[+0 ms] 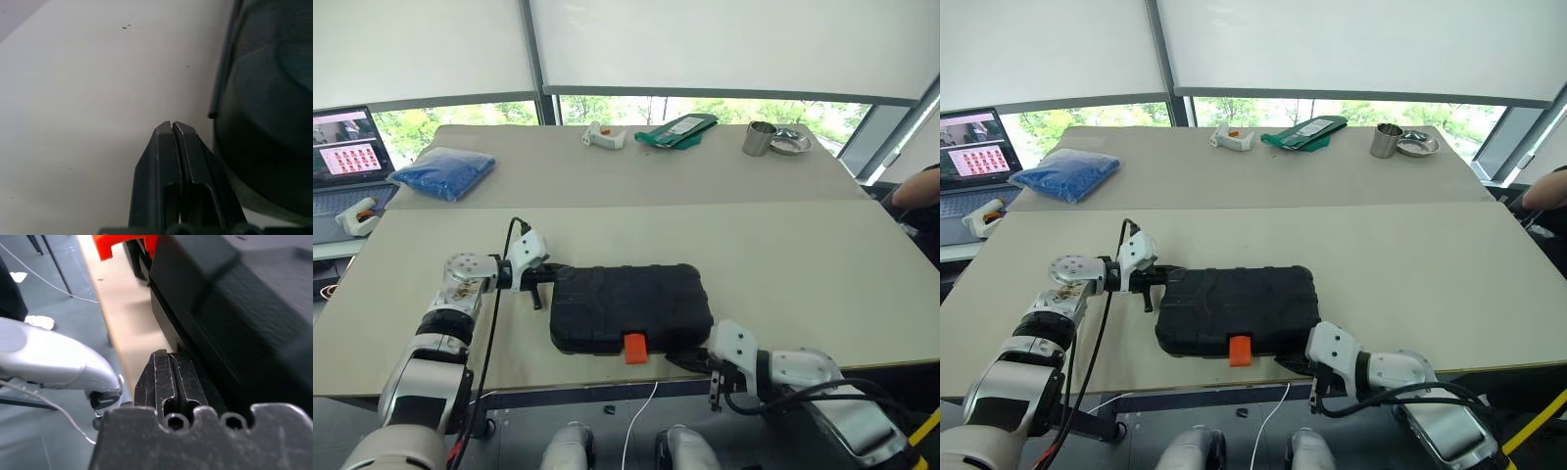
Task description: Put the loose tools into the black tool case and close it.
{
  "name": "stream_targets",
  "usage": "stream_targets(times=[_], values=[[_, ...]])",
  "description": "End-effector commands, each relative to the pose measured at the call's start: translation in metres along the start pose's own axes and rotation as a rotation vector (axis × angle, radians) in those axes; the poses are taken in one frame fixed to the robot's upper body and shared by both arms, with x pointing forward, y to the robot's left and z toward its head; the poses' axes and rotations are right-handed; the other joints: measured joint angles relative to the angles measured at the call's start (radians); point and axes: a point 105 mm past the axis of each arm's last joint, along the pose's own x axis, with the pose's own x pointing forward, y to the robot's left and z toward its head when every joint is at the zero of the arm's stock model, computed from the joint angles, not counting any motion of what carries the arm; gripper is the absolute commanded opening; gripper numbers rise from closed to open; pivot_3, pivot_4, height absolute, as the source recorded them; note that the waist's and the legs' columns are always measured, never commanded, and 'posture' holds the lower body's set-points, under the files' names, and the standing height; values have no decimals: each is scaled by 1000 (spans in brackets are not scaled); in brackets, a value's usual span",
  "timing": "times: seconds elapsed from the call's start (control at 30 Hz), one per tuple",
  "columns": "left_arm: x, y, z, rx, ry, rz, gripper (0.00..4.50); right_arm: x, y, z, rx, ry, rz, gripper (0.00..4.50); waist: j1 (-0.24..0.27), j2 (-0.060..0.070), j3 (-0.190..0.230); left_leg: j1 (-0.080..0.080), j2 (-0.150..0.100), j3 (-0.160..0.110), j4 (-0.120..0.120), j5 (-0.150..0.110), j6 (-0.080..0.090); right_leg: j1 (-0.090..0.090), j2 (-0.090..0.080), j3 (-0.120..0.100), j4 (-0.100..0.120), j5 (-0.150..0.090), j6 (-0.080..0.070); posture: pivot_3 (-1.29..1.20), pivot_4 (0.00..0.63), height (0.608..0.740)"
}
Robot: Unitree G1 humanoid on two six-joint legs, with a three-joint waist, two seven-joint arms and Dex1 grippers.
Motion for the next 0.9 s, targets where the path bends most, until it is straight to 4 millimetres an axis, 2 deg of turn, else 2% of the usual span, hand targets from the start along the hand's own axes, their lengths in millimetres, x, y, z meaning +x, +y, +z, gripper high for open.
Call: stream_targets(times=[0.03, 0.2, 0.27, 0.37, 0.43, 0.53, 0.63, 0.7, 0.8, 0.9], values=[[-5, -4, 8, -5, -76, 8, 97, -7, -54, 20, -96, -78, -236, 7, -2, 0, 0, 0, 0, 0, 1, 0, 0, 0, 0, 0, 0, 0, 0, 0, 150, 740], [-13, -10, 7, -84, -152, 102, 97, -5, -92, 24, -112, -97, -361, 7, -3, 0, 0, 0, 0, 0, 2, 0, 0, 0, 0, 0, 1, 1, 0, 0, 150, 740], [-20, 0, 5, -154, -181, 241, 97, -8, -105, 22, -99, -92, -396, 7, -2, 0, 0, 0, 0, 0, 1, 0, 0, 0, 0, 0, 2, 1, 0, 0, 150, 740], [-35, 15, 8, -253, -251, 413, 97, -14, -111, 21, -92, -97, -404, 7, 3, 0, 0, 0, 0, 0, 1, 0, 0, 0, 0, -1, 2, 1, 0, 0, 150, 740], [-44, 19, 20, -279, -314, 441, 97, -19, -111, 20, -85, -101, -403, 7, 1, 0, 0, -1, 0, 0, 1, 0, 0, 0, 0, 0, 2, 1, 0, 0, 150, 740], [-43, 15, 56, -286, -415, 337, 97, -25, -106, 16, -69, -100, -392, 7, 4, 0, 0, -1, 0, 0, 1, 0, 0, 1, 0, -1, 2, 1, 0, 0, 150, 740], [-17, -8, 97, -207, -424, 102, 97, -31, -99, 12, -60, -113, -401, 7, 8, 0, 0, 0, 0, 1, 2, 0, 0, 2, 0, -2, 2, 1, 1, 0, 150, 740], [4, -24, 111, -154, -383, -17, 97, -33, -92, 15, -42, -163, -400, 7, 10, 0, 0, -1, -1, 1, 3, 0, 0, 3, 0, -2, 1, 0, 1, 0, 150, 740], [39, -43, 112, -90, -292, -109, 97, -36, -84, 23, -11, -224, -408, 7, 5, 1, 0, 0, -1, 1, 3, 0, 0, 4, 0, 0, 1, 1, 1, 0, 150, 740], [65, -55, 92, -51, -150, -152, 97, -36, -77, 34, 12, -275, -391, 7, -7, 1, 0, 1, -1, 1, 3, 0, 0, 3, 1, 1, 2, 1, 1, 0, 150, 740]])
